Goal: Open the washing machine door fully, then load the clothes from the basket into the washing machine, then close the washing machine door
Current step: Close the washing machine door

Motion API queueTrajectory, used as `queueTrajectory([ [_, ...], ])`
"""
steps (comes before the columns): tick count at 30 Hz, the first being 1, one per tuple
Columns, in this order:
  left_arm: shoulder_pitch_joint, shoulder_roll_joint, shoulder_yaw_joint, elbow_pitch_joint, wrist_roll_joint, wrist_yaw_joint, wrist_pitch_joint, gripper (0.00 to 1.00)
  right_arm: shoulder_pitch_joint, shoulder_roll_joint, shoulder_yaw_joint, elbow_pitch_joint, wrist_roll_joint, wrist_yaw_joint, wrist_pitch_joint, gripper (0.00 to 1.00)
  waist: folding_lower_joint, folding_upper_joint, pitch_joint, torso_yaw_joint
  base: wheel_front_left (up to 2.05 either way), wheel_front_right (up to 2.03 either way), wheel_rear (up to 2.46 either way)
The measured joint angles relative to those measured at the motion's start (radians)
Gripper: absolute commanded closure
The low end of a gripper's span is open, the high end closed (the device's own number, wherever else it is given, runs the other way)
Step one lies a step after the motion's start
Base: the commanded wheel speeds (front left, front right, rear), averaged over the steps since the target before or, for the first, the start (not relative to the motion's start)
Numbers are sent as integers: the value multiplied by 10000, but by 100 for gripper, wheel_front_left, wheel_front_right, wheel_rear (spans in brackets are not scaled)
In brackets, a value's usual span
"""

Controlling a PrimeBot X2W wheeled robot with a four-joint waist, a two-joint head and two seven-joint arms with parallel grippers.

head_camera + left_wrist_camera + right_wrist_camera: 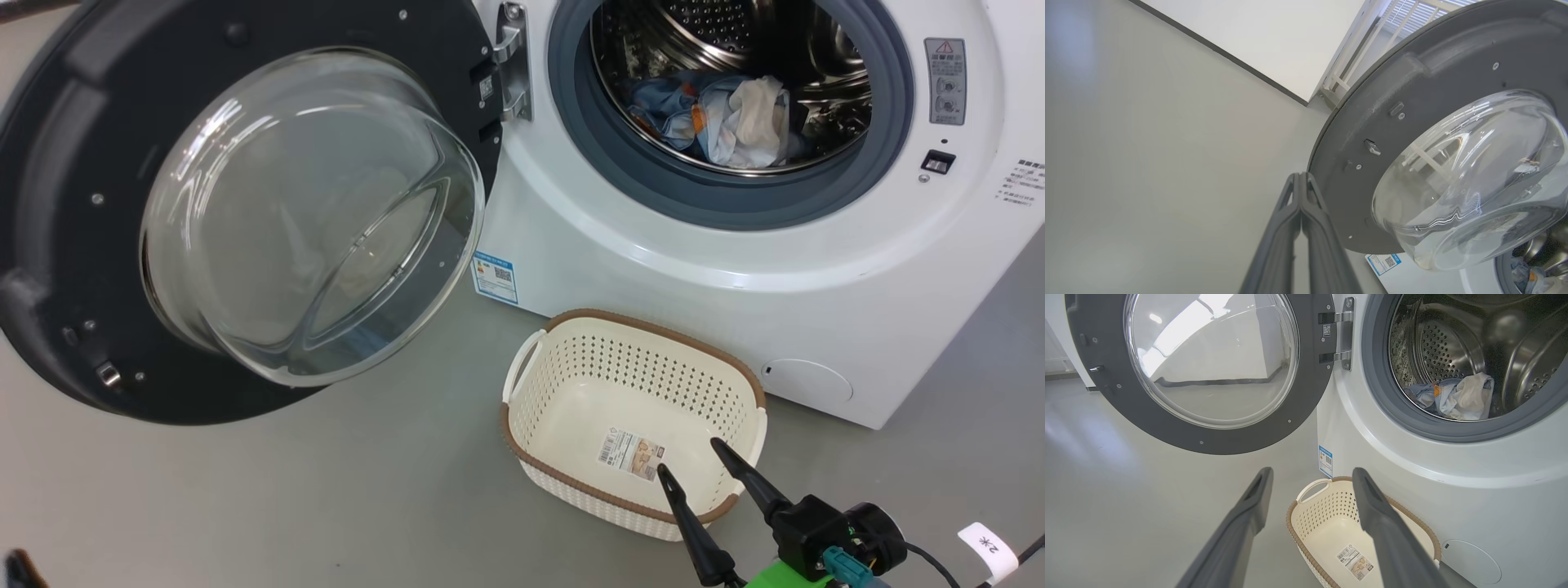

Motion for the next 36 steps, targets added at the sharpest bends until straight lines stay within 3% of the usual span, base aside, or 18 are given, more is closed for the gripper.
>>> queueTrajectory([
  [3, -666, -38, 698, 495, -1281, -621, 0, 100, -2, -2, 6, 23, 0, 0, 2, 0, 0, 0, 92, 9, 0, 0, 0],
  [7, -1946, 136, 1676, 1352, -3352, -1091, 224, 100, -3, -6, -6, 33, 0, 0, 2, 0, 0, 0, 195, 13, 0, 0, 0],
  [14, -4456, 2150, 3229, 2957, -6512, -1269, 1822, 100, 157, -12, -151, 29, -35, 0, 2, 0, 0, 0, 343, -5, 0, 0, 0],
  [17, -5525, 3045, 3398, 4203, -7191, -1271, 2650, 100, 476, -13, -270, 40, -31, 0, 2, 0, 0, 0, 398, -34, 0, 0, 0],
  [21, -7209, 3781, 3668, 5634, -8101, -1271, 3404, 100, 968, -8, -428, 94, -90, 0, 2, 0, 0, 0, 496, -53, 0, 0, 0],
  [27, -8666, 4916, 3591, 6688, -8220, -1271, 3919, 100, 1171, -2, -453, 42, -362, 0, 2, 0, 0, 0, 624, -401, 0, 0, 0],
  [36, -9117, 5547, 3442, 7461, -8696, -1271, 5574, 100, 1283, -2, -466, -40, -625, 0, 2, 0, 0, 0, 1009, -1334, 0, 0, 0],
])
